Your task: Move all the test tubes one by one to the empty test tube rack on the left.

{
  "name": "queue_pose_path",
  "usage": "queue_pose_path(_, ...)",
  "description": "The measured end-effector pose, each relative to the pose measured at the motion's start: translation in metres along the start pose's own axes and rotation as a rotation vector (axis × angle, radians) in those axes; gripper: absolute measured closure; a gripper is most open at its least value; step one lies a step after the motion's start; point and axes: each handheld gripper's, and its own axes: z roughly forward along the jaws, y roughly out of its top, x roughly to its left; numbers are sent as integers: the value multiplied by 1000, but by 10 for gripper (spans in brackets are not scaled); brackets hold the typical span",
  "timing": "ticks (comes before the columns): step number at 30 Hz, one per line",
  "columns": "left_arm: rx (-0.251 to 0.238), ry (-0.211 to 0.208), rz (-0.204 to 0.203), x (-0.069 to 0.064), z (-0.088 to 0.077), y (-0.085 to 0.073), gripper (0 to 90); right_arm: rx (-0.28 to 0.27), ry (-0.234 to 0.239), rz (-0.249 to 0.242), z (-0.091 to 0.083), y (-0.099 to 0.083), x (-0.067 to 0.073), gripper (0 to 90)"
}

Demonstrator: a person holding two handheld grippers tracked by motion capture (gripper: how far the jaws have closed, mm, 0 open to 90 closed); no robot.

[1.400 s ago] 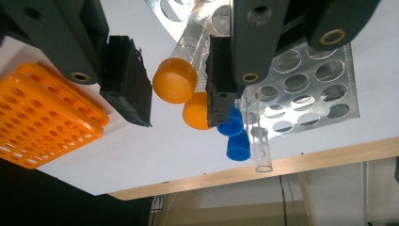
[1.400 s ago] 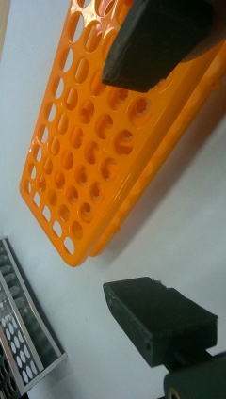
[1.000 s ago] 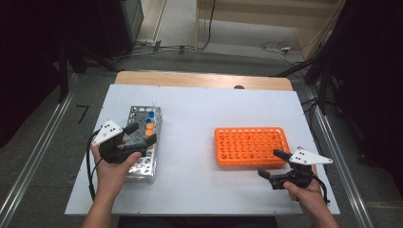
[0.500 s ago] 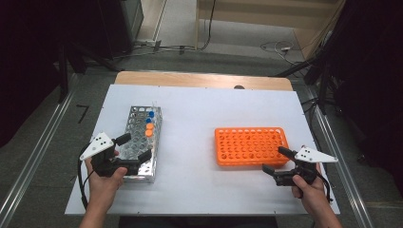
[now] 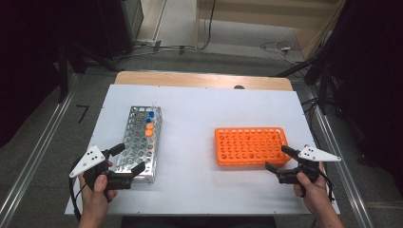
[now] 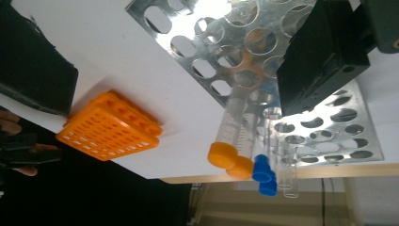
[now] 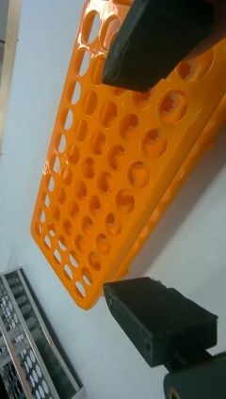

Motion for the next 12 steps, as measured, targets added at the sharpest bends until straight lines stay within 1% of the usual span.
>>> queue_pose_path(1,-2,-5,-7,1,0,0,0,-1,-2,-3,0,0,0,26)
queue_pose_path(3,-5,-3,-10,3,0,-1,0,0,-3,-6,0,0,1,26)
queue_pose_path(5,-4,3,-5,4,1,-2,0,3,0,-13,1,-1,1,26)
queue_pose_path(12,3,-2,5,3,2,-3,0,3,4,-9,1,-1,0,26)
